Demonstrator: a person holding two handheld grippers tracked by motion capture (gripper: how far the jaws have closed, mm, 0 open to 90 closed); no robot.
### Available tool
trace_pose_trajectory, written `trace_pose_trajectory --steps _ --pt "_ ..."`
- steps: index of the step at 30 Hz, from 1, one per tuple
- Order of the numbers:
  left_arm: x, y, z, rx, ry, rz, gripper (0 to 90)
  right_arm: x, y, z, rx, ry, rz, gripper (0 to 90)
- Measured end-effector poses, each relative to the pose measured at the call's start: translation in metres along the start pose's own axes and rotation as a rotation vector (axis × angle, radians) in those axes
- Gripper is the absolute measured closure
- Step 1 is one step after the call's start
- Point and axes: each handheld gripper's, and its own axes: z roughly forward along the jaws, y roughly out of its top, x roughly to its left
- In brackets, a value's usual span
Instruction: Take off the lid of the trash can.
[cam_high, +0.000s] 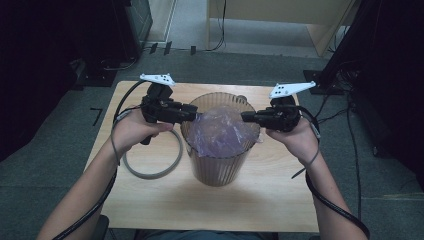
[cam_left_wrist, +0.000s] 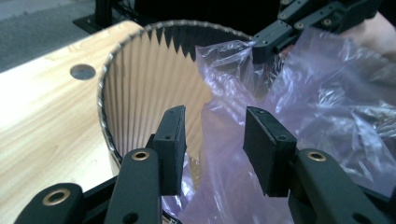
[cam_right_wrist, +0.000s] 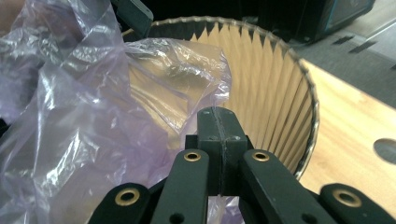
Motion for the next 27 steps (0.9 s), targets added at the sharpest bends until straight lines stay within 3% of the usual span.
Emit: trace_pose_trajectory --steps 6,9,13,20,22,27 --pt "-0.003 0.014 -0.01 -0.058 0.0 0.01 52.0 0.004 0.012 -0.01 -0.067 0.001 -0.01 90.0" --pt "-0.006 0.019 -0.009 -0.062 0.0 0.029 49.8 0.004 0.018 -0.013 -0.088 -0.003 -0.011 90.0" --pt "-0.008 0.019 -0.002 -0.035 -0.006 0.033 47.8 0.006 0.021 -0.011 -0.096 -0.004 -0.02 90.0" --pt "-0.009 0.027 -0.011 -0.096 -0.01 0.022 45.7 0.006 0.018 -0.005 -0.07 -0.007 -0.022 90.0" --pt "-0.008 0.029 -0.009 -0.076 -0.025 0.018 41.9 0.006 0.018 -0.004 -0.07 -0.005 -0.02 90.0" --pt "-0.009 0.022 0.009 0.028 -0.015 0.022 40.2 0.008 0.021 -0.002 -0.084 -0.001 -0.023 90.0"
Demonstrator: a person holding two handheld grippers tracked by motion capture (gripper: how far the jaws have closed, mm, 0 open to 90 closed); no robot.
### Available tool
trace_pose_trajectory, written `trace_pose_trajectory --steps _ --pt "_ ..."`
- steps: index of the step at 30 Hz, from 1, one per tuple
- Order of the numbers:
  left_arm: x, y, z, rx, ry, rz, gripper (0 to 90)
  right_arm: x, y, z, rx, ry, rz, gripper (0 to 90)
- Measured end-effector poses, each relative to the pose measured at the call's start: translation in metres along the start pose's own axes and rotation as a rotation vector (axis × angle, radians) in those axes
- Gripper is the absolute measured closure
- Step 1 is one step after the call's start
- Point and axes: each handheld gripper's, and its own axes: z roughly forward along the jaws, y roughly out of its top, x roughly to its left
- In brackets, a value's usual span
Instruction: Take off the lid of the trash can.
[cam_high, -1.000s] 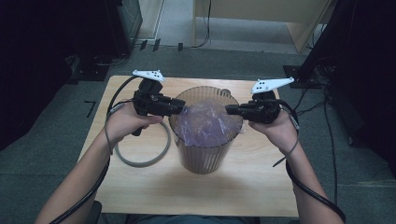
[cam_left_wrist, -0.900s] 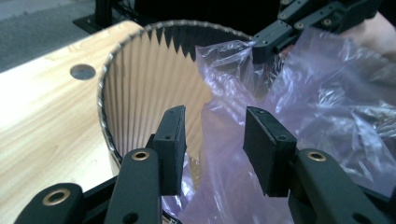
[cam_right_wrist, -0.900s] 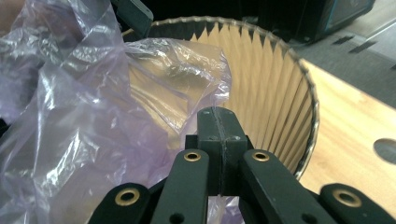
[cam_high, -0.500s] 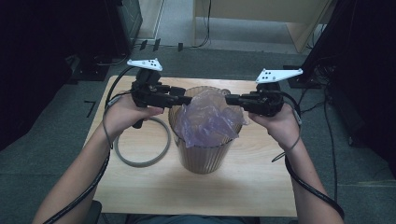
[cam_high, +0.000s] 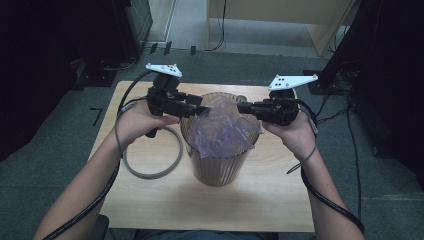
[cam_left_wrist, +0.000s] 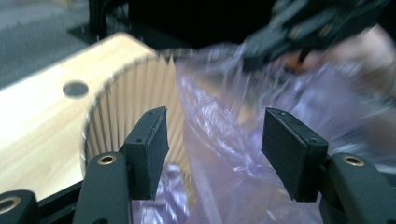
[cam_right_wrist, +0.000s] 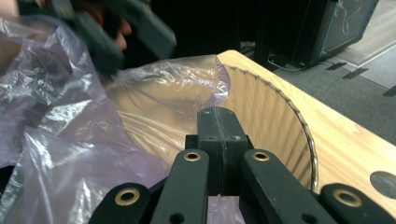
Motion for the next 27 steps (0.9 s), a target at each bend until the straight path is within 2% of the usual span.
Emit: trace_pose_trajectory --steps 3,5,7,9,11,12,16,18,22,25,27 --pt "0.002 -0.007 0.005 0.043 0.004 -0.008 44.9 0.001 0.002 -0.004 -0.014 -0.002 -0.002 90.0" --pt "0.004 -0.011 0.005 0.08 0.016 -0.01 53.1 -0.001 0.002 -0.007 -0.02 -0.008 0.001 90.0" --pt "0.004 -0.013 0.004 0.112 0.042 -0.003 66.9 -0.003 0.001 -0.01 -0.021 -0.015 0.006 90.0" --pt "0.007 -0.014 0.0 0.118 0.057 -0.01 75.1 -0.004 0.0 -0.01 -0.017 -0.02 0.011 90.0" --pt "0.011 -0.013 -0.006 0.093 0.076 -0.015 79.5 -0.005 0.0 -0.011 -0.016 -0.026 0.012 90.0" --pt "0.016 -0.011 -0.012 0.065 0.088 -0.022 80.7 -0.006 -0.001 -0.01 -0.014 -0.029 0.01 90.0" --pt "0.028 -0.008 -0.019 0.023 0.105 -0.042 84.7 -0.01 0.001 -0.009 -0.011 -0.049 0.006 90.0" --pt "0.034 -0.007 -0.018 0.01 0.105 -0.053 88.7 -0.013 0.002 -0.006 -0.002 -0.061 0.005 90.0" --pt "0.046 -0.007 -0.01 -0.001 0.126 -0.051 89.6 -0.023 0.001 0.003 0.021 -0.092 0.01 90.0" --pt "0.055 -0.009 -0.006 -0.036 0.112 -0.068 89.9 -0.031 -0.001 0.01 0.03 -0.105 0.025 90.0" --pt "0.061 -0.01 -0.005 -0.054 0.082 -0.103 89.8 -0.037 -0.003 0.014 0.036 -0.109 0.034 90.0"
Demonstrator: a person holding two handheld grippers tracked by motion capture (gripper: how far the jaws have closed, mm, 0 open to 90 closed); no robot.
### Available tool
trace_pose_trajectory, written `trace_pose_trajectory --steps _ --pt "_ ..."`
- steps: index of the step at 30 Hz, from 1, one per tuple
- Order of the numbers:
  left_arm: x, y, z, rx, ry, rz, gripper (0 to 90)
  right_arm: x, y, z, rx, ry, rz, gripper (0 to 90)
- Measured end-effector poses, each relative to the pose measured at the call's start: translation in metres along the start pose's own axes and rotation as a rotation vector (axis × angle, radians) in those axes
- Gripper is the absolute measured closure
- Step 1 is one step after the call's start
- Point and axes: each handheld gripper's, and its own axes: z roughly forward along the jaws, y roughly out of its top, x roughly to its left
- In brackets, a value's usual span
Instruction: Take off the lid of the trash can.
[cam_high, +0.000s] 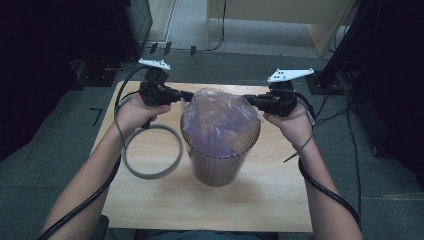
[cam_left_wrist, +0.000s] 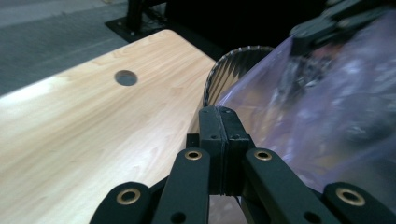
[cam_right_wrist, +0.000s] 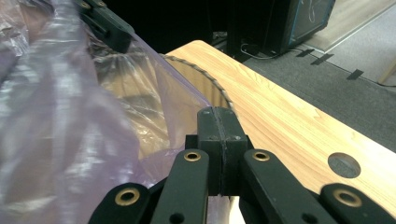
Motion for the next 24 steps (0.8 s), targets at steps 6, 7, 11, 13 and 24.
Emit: trace_pose_trajectory --steps 6,7,11,13,24 --pt "0.008 0.001 0.005 -0.009 0.004 -0.021 89.6 -0.01 -0.004 0.007 -0.03 0.006 0.034 90.0" --pt "0.009 0.001 0.007 -0.004 0.015 -0.025 89.6 -0.011 -0.004 0.008 -0.037 0.004 0.035 90.0" --pt "0.013 -0.003 0.013 -0.008 0.013 -0.035 89.5 -0.013 -0.003 0.009 -0.045 -0.004 0.032 90.0" --pt "0.013 -0.006 0.016 -0.006 0.013 -0.034 89.4 -0.015 -0.004 0.008 -0.049 -0.004 0.033 90.0" --pt "0.018 -0.01 0.021 -0.027 -0.005 -0.067 88.7 -0.026 -0.017 0.014 -0.029 0.006 0.079 90.0"
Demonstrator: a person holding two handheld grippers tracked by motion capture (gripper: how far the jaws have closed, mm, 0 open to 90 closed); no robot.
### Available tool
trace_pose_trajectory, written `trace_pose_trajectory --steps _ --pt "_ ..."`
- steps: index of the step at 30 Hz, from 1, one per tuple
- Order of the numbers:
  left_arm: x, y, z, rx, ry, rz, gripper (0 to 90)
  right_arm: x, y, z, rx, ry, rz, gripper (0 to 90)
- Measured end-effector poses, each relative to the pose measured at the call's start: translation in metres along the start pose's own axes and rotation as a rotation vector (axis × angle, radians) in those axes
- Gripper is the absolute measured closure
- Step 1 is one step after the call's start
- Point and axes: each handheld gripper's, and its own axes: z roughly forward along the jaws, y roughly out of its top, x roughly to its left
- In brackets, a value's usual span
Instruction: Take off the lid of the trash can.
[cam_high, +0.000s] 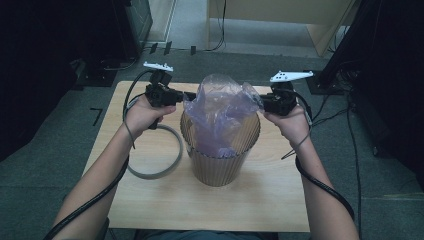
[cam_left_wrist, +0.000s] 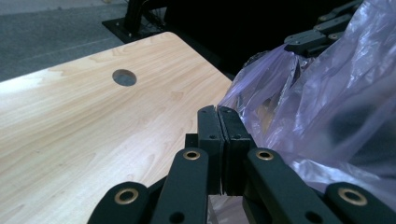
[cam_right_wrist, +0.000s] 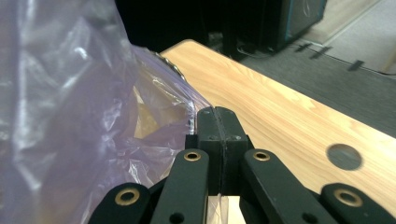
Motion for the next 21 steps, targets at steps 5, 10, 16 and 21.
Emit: trace_pose_trajectory --steps 5,10,16,21 --pt "0.005 -0.007 0.003 -0.002 -0.018 -0.019 88.1 -0.006 -0.007 -0.002 -0.032 0.041 0.059 90.0" --pt "0.008 -0.012 0.008 0.016 -0.014 -0.032 87.5 -0.007 -0.009 -0.004 -0.035 0.039 0.064 90.0" --pt "0.013 -0.019 0.009 0.021 -0.046 -0.066 87.2 -0.01 -0.016 -0.004 -0.017 0.037 0.072 90.0" --pt "0.014 -0.022 0.008 0.015 -0.046 -0.083 85.6 -0.012 -0.022 -0.003 0.011 0.024 0.075 85.4"
